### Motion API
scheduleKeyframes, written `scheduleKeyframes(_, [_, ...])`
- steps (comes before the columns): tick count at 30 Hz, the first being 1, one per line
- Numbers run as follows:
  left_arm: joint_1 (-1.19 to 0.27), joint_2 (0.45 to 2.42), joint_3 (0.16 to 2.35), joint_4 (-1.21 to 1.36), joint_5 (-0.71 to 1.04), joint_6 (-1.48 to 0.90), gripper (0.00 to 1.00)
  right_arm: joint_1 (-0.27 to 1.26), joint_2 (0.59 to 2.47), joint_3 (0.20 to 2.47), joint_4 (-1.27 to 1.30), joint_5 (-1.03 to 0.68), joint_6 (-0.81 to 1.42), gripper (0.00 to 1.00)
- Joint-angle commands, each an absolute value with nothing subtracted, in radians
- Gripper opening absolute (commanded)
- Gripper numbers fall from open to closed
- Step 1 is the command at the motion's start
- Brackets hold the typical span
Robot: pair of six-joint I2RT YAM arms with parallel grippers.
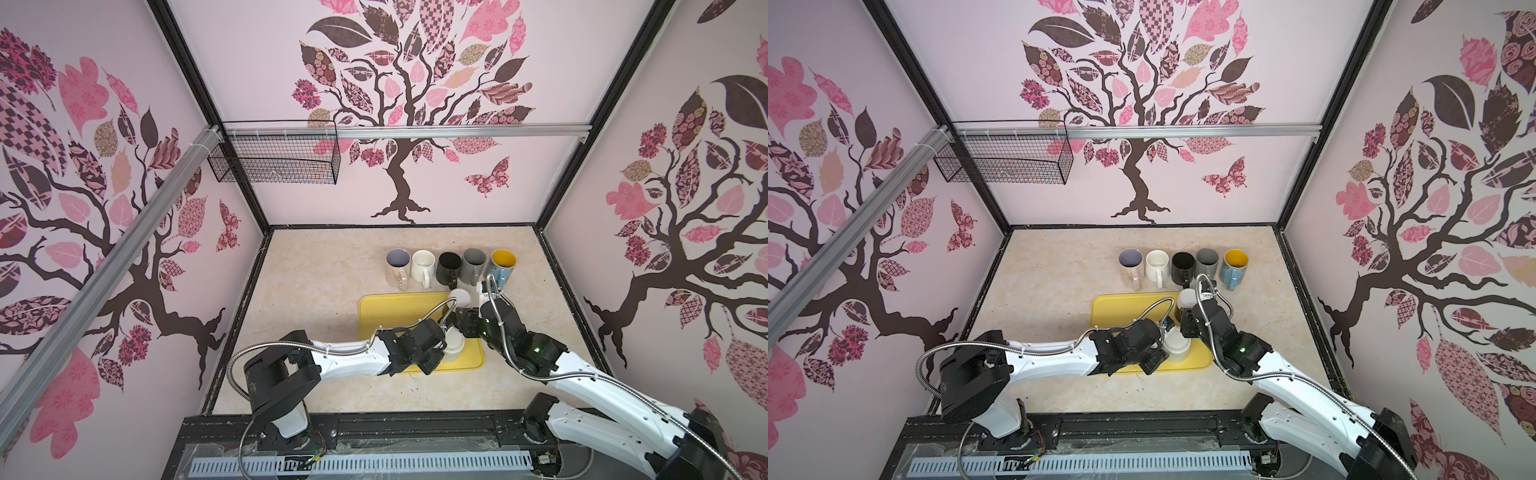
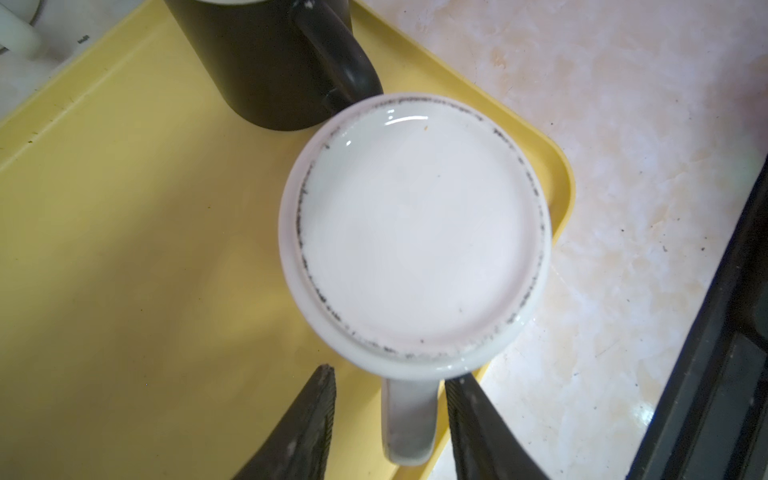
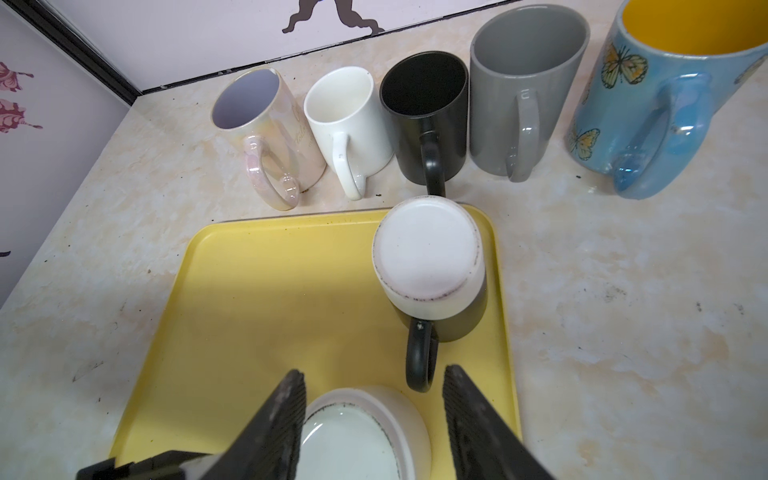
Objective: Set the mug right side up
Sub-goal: 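Lower the left gripper onto the upside-down white mug while the right gripper hovers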
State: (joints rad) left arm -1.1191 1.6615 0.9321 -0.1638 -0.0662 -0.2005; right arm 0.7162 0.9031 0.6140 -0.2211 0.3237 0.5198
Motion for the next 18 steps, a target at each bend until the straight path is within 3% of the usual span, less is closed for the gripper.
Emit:
scheduleKeyframes(1, [-1.113,1.673,0.988,-0.173,-0.064,-0.166,0.47,0.710,0.884,0.609,-0.218,0.330,0.504,0.57])
scheduleKeyframes(12, [-1.097,1.691,1.001,-0.159,-0.003,-0.165,0.44,0.707,0.876,0.595,-0.206,0.321,0.497,0.57])
scheduleKeyframes(18, [-1.097,1.710,1.004,-0.148,0.010,-0.178,0.37,0.707,0.861,0.578,-0.189,0.313,0.501,0.57])
